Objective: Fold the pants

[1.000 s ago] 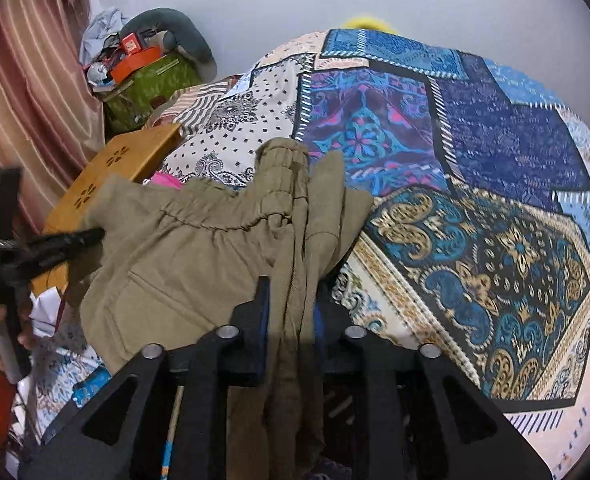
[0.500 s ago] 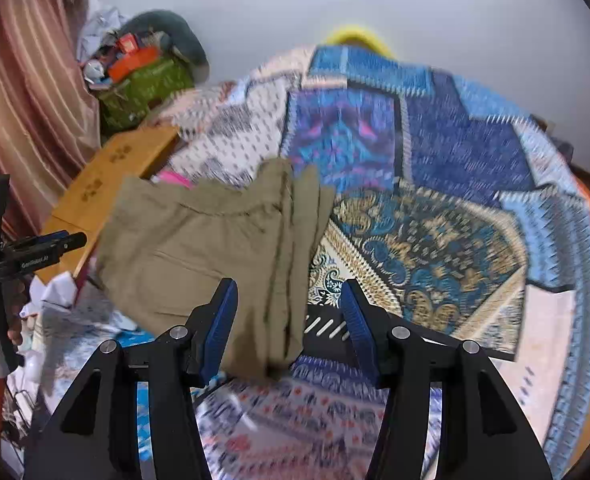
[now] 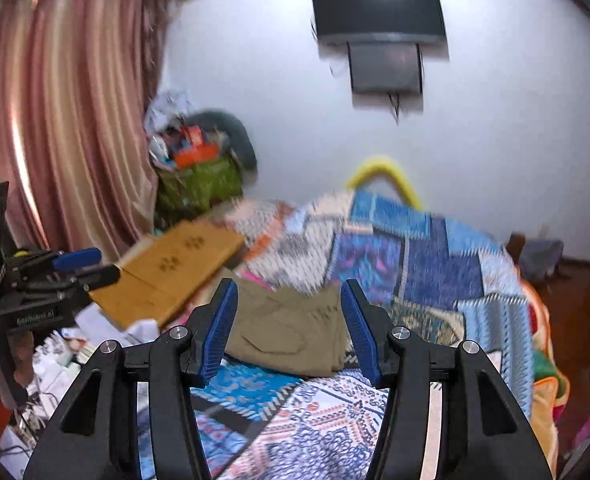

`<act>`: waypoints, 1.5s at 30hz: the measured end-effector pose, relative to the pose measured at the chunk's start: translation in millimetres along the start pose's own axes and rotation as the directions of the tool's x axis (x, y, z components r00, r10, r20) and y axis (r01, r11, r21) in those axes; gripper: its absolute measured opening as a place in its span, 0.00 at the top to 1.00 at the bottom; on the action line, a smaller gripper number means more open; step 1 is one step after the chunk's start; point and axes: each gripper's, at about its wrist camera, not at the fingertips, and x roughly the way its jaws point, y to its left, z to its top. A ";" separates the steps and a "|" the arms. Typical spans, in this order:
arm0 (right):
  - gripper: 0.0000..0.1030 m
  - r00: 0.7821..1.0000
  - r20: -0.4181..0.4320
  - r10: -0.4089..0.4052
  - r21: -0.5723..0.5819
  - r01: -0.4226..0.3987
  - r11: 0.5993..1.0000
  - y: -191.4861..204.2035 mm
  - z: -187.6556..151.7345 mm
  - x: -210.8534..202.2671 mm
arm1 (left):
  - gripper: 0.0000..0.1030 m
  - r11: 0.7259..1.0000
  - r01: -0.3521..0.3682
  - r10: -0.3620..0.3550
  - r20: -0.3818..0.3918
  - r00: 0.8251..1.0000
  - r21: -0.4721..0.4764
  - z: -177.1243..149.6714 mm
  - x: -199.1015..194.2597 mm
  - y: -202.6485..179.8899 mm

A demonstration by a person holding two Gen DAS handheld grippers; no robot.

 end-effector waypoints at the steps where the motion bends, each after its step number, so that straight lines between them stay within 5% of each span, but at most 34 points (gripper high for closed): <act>1: 0.52 1.000 0.021 0.005 -0.007 -0.005 1.000 5.2 0.6 -10.1 | 0.48 1.000 0.009 -0.009 0.028 1.000 0.004 -0.9 -15.1 -5.9; 12: 0.52 0.967 0.252 0.034 -0.053 -0.022 0.998 55.6 -28.8 -120.7 | 0.44 0.998 -0.014 -0.001 0.236 0.972 0.061 -29.0 -129.4 -53.2; 18: 0.52 0.959 0.282 0.026 -0.055 -0.011 0.998 65.9 -33.4 -136.8 | 0.18 0.999 -0.026 0.014 0.312 0.950 0.033 -38.7 -157.9 -62.1; 21: 0.34 0.958 0.287 -0.005 -0.046 0.018 0.999 67.1 -35.3 -139.4 | 0.02 0.999 -0.036 0.026 0.334 0.942 0.024 -45.4 -165.0 -64.6; 31: 0.01 0.950 0.308 -0.055 -0.039 0.070 0.997 70.9 -42.3 -151.9 | 0.00 0.998 -0.051 0.034 0.346 0.937 0.040 -54.4 -168.1 -73.2; 45: 0.01 0.951 0.301 -0.065 -0.023 0.075 0.997 69.8 -51.8 -158.0 | 0.00 0.999 -0.043 0.039 0.336 0.941 0.004 -56.2 -162.5 -67.2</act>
